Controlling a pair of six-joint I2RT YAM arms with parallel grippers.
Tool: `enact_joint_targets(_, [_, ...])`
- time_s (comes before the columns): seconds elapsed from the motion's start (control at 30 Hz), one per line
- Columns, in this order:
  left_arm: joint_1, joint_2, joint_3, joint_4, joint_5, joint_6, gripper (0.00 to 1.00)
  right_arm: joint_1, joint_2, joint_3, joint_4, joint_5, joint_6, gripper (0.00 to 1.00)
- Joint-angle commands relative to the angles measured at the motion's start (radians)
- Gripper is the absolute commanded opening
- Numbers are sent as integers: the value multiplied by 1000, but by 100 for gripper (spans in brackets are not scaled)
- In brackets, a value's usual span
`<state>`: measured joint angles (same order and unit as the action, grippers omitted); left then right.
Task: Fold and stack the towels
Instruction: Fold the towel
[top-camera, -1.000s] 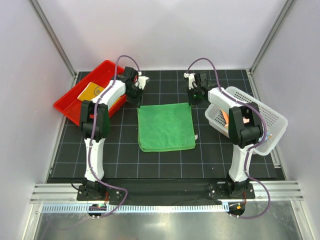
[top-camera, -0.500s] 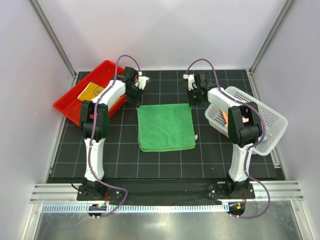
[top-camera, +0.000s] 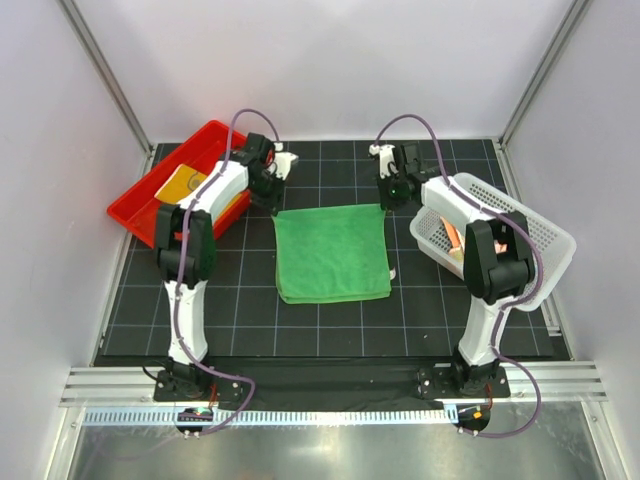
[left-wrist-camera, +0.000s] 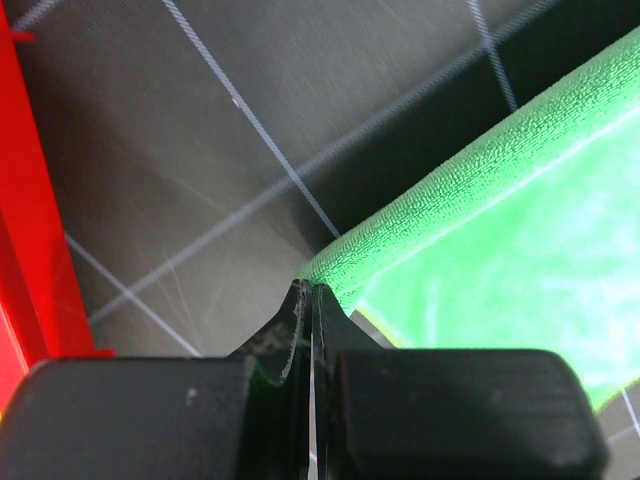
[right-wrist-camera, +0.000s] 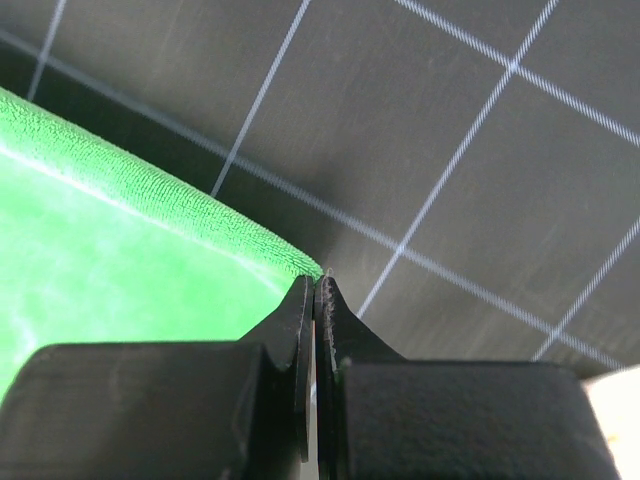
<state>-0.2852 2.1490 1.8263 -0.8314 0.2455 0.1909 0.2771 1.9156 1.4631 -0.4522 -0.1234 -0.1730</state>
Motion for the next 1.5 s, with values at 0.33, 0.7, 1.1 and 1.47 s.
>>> enact_joint_targets(0.33, [-37,-235,-183,44,-31,-5,0,8,-228,-168,32,19,52,1])
enact_joint_targets(0.7, [-63,-350,-289,55,-38,-36,0,34,-366,-292,18,73,131,1])
enact_joint_targets(1.1, [-163,-494,-493,109,-48,-105,0,126,-526,-457,-19,191,223,1])
enact_joint_targets(1.47, [-197,-590,-627,121,-78,-165,0,162,-593,-556,-34,223,368,1])
